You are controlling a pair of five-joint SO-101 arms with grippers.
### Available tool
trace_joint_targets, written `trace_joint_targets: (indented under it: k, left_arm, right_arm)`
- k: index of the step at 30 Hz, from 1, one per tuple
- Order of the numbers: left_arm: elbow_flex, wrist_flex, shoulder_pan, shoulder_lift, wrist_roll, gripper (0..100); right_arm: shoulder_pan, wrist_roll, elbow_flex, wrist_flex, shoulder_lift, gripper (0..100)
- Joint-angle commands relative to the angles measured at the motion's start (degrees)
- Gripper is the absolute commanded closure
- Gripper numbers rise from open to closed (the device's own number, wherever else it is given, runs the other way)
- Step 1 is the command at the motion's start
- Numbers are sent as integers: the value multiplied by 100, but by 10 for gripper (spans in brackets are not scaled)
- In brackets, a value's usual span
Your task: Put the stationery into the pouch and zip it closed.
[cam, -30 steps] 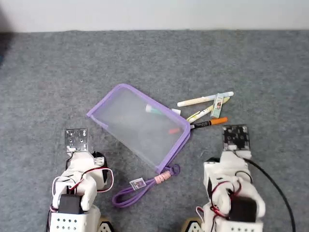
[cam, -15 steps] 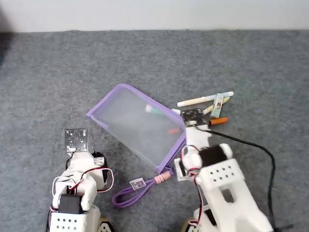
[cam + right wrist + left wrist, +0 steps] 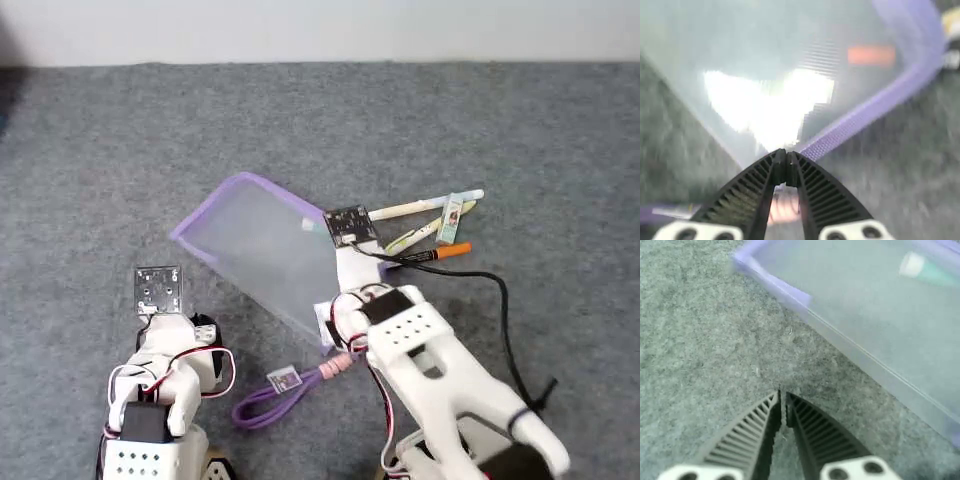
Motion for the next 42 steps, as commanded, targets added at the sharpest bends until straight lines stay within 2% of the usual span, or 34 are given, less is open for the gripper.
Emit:
trace_joint_targets:
  k: [1, 12, 18, 21, 25, 35, 42]
  left_arm:
    - [-40, 18, -35, -44, 53, 981]
    - [-40, 18, -35, -44, 53, 981]
    - [-40, 18, -35, -44, 53, 981]
    - [-40, 18, -35, -44, 53, 981]
    - [-40, 18, -35, -44, 53, 981]
    - [-40, 18, -35, -44, 53, 981]
    - [-40, 18, -35, -44, 53, 981]
  right_arm:
    - [-57, -44, -299, -567, 303, 989]
    - [-110, -114, -1064, 1833, -822, 989]
    - [-673, -712, -1222, 2554, -1165, 990]
    - [-998, -1029, -1055, 2378, -1165, 990]
    - [-1270, -1081, -659, 1710, -1165, 991]
    - [-1341, -1037, 0, 646, -1156, 991]
    - [-1807, -1081, 0, 391, -233, 991]
